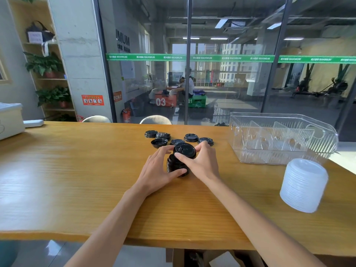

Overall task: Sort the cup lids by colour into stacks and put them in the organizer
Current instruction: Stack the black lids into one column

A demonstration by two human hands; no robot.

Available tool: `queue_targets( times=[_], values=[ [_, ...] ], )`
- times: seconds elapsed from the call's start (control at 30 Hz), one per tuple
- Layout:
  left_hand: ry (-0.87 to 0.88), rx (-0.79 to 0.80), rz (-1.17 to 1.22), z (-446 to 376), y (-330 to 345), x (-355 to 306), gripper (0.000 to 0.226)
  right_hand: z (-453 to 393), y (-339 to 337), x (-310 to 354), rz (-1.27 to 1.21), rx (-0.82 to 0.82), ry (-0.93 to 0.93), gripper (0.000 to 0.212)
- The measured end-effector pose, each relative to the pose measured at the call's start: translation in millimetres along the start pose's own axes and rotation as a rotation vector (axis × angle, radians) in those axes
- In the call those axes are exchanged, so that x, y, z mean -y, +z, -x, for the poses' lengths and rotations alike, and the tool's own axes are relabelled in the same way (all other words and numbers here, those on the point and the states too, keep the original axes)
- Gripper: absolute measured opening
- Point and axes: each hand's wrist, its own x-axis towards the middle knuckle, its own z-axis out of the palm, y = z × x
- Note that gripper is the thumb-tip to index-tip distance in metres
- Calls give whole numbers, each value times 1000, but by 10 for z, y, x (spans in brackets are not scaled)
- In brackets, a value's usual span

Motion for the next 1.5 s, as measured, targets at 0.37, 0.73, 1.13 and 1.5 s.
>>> queue_targets(
  times=[0.37,0.73,1.13,1.5],
  values=[
    [25,-120,-58,-96,111,-112,77,77,37,138,147,-72,17,79],
    [17,-9,78,-86,35,-60,76,-103,-375,-137,-279,441,-54,66],
    [-47,44,285,-109,-27,-1,68,-185,-375,-281,-302,416,-61,64],
    [-89,41,302,-129,-68,-1,52,-116,-84,-265,-200,182,16,57]
  ],
)
